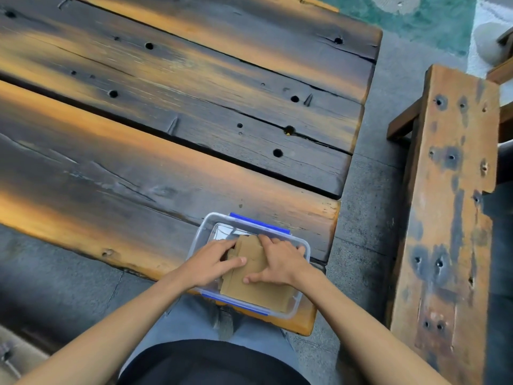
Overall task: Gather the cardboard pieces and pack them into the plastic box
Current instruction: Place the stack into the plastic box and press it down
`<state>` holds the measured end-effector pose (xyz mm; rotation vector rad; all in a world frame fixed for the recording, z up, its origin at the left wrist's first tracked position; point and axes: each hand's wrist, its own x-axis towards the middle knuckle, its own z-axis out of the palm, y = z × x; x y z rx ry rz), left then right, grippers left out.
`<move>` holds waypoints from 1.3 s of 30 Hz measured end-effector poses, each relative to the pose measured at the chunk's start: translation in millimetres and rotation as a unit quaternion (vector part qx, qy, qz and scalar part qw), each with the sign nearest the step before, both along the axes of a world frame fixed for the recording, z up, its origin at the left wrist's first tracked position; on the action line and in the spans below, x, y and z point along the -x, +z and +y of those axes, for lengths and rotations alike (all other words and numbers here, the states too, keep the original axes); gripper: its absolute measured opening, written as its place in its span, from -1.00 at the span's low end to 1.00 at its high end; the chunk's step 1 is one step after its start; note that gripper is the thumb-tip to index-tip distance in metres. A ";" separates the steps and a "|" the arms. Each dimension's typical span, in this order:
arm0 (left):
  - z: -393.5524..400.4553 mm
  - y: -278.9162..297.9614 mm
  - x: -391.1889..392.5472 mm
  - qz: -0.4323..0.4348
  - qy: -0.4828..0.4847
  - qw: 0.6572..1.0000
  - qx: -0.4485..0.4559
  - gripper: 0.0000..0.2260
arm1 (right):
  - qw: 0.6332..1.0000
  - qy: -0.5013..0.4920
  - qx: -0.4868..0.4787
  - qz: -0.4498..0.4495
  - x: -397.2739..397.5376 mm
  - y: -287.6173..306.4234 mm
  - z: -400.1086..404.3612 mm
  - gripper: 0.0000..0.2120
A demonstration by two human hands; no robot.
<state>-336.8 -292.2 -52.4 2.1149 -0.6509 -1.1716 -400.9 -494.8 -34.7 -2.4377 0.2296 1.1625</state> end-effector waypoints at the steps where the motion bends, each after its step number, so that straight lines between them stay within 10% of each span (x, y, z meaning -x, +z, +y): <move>1: 0.9 -1.2 0.9 -0.003 -0.004 1.000 0.004 -0.56 | 1.000 0.007 -0.006 0.002 -0.4 -1.2 -1.5 0.14; 8: 2.2 -9.1 -6.8 0.003 -0.049 0.999 0.008 -0.55 | 0.999 0.027 -0.024 0.019 -6.4 -4.3 -5.7 0.17; 16: 2.1 -14.5 -6.4 -0.022 -0.124 0.989 -0.075 -0.01 | 0.998 0.030 -0.024 0.044 -12.9 -2.5 -5.5 0.20; 39: -10.5 -14.2 -10.1 0.082 -0.104 0.987 -0.095 -0.05 | 0.994 0.096 -0.038 0.041 -23.2 -3.1 -3.3 -0.07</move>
